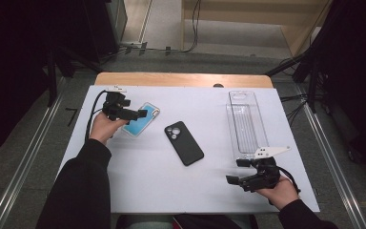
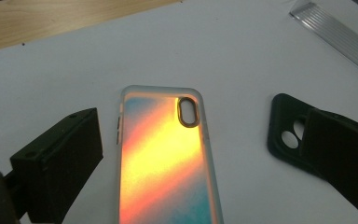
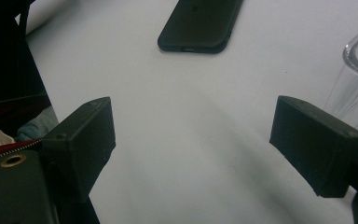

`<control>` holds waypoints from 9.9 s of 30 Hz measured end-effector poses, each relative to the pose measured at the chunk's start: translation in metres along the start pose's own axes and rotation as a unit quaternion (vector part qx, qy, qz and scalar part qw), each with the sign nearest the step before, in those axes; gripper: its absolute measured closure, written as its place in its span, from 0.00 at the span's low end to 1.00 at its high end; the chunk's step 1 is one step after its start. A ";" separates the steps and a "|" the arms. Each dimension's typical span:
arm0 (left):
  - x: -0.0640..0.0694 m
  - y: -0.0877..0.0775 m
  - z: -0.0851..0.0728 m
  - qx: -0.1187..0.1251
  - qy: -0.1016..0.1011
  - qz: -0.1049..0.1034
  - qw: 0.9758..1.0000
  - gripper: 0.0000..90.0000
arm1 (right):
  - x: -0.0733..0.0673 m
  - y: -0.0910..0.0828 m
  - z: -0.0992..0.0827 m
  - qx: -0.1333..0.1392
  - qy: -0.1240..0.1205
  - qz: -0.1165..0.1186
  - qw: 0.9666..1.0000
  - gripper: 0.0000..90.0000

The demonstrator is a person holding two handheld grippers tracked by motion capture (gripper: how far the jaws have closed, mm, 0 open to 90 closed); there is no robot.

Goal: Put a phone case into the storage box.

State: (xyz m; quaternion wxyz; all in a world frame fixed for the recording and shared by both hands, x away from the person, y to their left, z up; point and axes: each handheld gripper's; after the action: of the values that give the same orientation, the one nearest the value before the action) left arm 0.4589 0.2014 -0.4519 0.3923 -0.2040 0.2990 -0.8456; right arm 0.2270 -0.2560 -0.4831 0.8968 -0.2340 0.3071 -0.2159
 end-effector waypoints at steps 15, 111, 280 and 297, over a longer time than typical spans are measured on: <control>-0.003 0.021 -0.005 -0.011 -0.001 -0.001 1.000 0.00 | 0.001 -0.002 -0.002 0.004 0.002 0.000 1.000 0.14; 0.056 -0.014 -0.006 -0.020 0.039 0.014 0.999 0.19 | -0.005 -0.002 -0.001 0.004 -0.007 0.001 1.000 0.14; 0.229 -0.030 -0.106 0.195 -0.082 0.035 0.977 0.19 | -0.023 0.087 0.123 0.072 0.187 0.022 0.979 0.83; 0.225 -0.030 -0.101 0.168 -0.091 0.015 0.981 0.15 | -0.030 0.085 0.127 0.068 0.181 0.021 0.981 0.86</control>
State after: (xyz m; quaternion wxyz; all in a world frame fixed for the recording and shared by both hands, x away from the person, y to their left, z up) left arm 0.2472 0.0745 -0.4817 0.4592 -0.2066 0.1187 -0.8558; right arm 0.3091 -0.1357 -0.4274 0.8445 -0.1234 0.4540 -0.2560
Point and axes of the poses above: each handheld gripper's, and its own axes: y roughly forward along the jaws, z roughly out of its top, x roughly to its right, and after that the axes turned 8 degrees about z, right-handed
